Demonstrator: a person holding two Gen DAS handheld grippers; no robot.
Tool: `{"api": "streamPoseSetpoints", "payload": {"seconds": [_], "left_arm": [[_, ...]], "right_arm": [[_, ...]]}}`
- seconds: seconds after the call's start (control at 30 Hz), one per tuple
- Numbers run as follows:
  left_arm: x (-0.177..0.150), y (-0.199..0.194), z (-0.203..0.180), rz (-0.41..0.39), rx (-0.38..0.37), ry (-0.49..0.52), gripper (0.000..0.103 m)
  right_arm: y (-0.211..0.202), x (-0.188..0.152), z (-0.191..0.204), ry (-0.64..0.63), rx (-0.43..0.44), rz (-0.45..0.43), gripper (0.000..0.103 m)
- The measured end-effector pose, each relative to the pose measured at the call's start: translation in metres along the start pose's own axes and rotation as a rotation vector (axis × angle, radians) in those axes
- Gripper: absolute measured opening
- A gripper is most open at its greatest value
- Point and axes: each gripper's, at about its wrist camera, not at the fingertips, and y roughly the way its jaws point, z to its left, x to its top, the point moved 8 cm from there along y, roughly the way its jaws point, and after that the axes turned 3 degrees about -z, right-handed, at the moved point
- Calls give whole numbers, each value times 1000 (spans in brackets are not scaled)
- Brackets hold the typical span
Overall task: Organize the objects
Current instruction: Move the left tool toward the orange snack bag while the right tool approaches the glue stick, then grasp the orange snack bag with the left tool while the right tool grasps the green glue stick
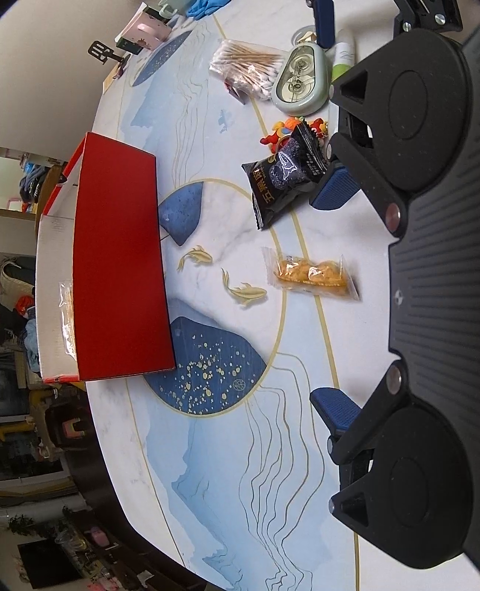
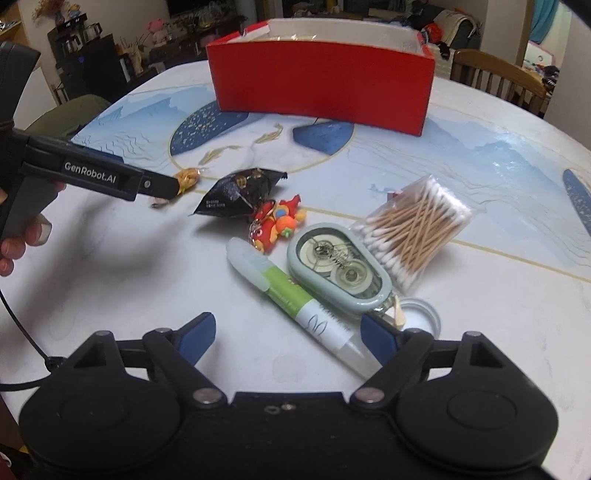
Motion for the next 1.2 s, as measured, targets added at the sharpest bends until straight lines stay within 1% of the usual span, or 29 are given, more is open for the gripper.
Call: {"api": "streamPoseSetpoints", "payload": {"seconds": [0.03, 0.13, 0.2, 0.3, 0.37, 0.53, 0.6, 0.63, 0.67, 0.7, 0.73, 0.77, 0.8, 0.87, 0.9, 0.97, 1.03, 1.1, 1.2], "left_arm": [[0, 1, 0, 2, 1, -1, 103], [1, 4, 0, 3, 11, 6, 103], [1, 7, 0, 5, 11, 11, 103], [-1, 12, 0, 8, 3, 12, 103], [-2, 14, 0, 7, -1, 7, 103], [-2, 19, 1, 11, -12, -2, 101], [-2, 19, 0, 12, -19, 3, 88], [-3, 20, -1, 18, -22, 10, 76], [-4, 20, -2, 25, -23, 15, 68], [-4, 20, -3, 23, -20, 22, 67], [-4, 20, -4, 25, -23, 25, 65], [-4, 19, -5, 25, -32, 27, 61], [-4, 19, -6, 25, -37, 32, 59], [-3, 18, -9, 30, -43, 50, 48], [-3, 17, -11, 32, -50, 59, 46], [-3, 16, -15, 36, -72, 69, 35], [-4, 15, -19, 42, -91, 76, 30], [-4, 15, -22, 46, -103, 76, 20], [-4, 14, -23, 48, -116, 61, 19]], "right_arm": [[2, -1, -1, -5, -2, 7, 83], [7, -3, 0, -18, 4, 31, 75], [8, -3, 3, -33, 4, 26, 73], [8, -1, 7, -48, 7, 20, 67], [9, 1, 12, -67, 8, 16, 60], [14, 6, 23, -120, 2, 8, 52], [16, 8, 27, -136, 4, 4, 50], [16, 8, 29, -136, 4, 4, 50], [16, 9, 30, -139, 4, 4, 48], [16, 9, 31, -144, 6, 3, 46], [16, 10, 32, -149, 10, 3, 42], [16, 10, 34, -155, 11, 3, 38], [16, 10, 35, -160, 11, 2, 37], [16, 10, 36, -167, 14, 1, 31], [16, 10, 37, -170, 13, 0, 29], [16, 10, 37, -172, 12, 3, 24], [16, 11, 36, -165, 9, 8, 21], [15, 11, 35, -151, 10, 14, 21], [14, 9, 33, -122, 20, 26, 20]]}}
